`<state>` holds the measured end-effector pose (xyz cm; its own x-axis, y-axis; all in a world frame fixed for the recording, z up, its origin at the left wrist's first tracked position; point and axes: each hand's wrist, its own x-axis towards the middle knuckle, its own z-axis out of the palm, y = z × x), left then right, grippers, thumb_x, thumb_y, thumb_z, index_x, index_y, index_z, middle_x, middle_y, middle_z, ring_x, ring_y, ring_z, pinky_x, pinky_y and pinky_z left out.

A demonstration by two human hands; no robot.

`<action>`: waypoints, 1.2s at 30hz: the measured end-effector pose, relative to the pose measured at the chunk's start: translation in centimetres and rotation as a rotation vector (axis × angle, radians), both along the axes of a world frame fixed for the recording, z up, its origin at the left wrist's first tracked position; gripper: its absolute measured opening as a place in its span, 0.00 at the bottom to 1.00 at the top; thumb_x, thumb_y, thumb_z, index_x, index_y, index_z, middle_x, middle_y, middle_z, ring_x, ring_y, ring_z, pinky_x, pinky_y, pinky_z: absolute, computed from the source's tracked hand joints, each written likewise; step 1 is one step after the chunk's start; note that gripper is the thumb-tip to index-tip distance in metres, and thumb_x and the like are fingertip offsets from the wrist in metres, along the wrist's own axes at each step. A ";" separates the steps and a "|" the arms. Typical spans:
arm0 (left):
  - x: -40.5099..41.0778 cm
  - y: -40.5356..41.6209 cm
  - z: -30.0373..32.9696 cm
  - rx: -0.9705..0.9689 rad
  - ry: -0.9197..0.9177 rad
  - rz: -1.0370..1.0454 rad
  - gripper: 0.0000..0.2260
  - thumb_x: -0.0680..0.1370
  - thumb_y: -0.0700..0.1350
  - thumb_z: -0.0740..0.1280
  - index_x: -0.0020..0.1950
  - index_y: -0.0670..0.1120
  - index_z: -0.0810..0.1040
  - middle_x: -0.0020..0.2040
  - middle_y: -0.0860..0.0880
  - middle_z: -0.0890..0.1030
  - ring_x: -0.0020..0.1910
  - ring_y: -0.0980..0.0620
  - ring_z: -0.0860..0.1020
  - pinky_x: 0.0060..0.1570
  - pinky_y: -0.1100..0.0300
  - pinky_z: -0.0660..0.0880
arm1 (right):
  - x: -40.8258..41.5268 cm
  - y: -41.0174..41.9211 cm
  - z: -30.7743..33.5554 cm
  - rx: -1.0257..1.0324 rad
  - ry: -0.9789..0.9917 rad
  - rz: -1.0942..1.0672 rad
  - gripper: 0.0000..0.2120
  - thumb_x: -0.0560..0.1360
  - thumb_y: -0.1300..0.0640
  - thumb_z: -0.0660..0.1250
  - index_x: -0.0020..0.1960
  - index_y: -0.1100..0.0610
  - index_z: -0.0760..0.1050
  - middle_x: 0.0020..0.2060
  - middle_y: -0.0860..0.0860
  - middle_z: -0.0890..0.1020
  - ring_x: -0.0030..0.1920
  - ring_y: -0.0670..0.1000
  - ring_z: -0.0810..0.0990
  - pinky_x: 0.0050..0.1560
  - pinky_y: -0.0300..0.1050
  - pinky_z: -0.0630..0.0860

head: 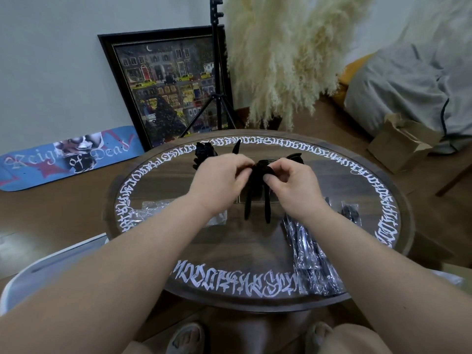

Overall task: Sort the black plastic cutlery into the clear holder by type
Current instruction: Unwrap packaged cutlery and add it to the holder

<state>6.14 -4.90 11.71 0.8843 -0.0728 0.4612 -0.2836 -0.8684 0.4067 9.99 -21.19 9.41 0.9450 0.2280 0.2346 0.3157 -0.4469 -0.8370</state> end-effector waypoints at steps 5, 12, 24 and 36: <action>1.8 1.2 4.5 -0.062 -0.257 0.124 0.11 0.76 0.44 0.65 0.54 0.45 0.84 0.48 0.47 0.85 0.47 0.48 0.82 0.52 0.54 0.78 | 0.6 -1.7 0.5 -0.059 0.009 -0.089 0.04 0.76 0.58 0.68 0.47 0.53 0.81 0.41 0.47 0.80 0.43 0.49 0.77 0.49 0.47 0.75; 4.6 0.6 7.4 -0.072 -0.289 0.146 0.09 0.78 0.43 0.66 0.54 0.45 0.83 0.48 0.48 0.85 0.47 0.50 0.82 0.54 0.56 0.77 | 0.9 -3.2 1.6 -0.001 -0.037 -0.144 0.13 0.76 0.61 0.66 0.41 0.42 0.73 0.35 0.45 0.79 0.37 0.45 0.76 0.40 0.35 0.72; 6.1 -1.6 -0.8 0.182 0.339 0.113 0.15 0.81 0.47 0.58 0.65 0.49 0.77 0.60 0.50 0.81 0.58 0.48 0.77 0.57 0.54 0.74 | 2.2 -6.3 1.2 -0.053 -0.282 -0.205 0.05 0.76 0.62 0.66 0.48 0.53 0.79 0.37 0.44 0.79 0.39 0.47 0.78 0.48 0.49 0.77; 8.1 -2.9 -2.1 0.293 0.312 -0.007 0.30 0.77 0.62 0.60 0.75 0.52 0.60 0.75 0.54 0.62 0.74 0.50 0.59 0.70 0.51 0.63 | 6.2 -7.8 5.5 0.060 -0.562 -0.404 0.04 0.75 0.59 0.66 0.47 0.58 0.79 0.34 0.38 0.75 0.34 0.36 0.75 0.41 0.29 0.69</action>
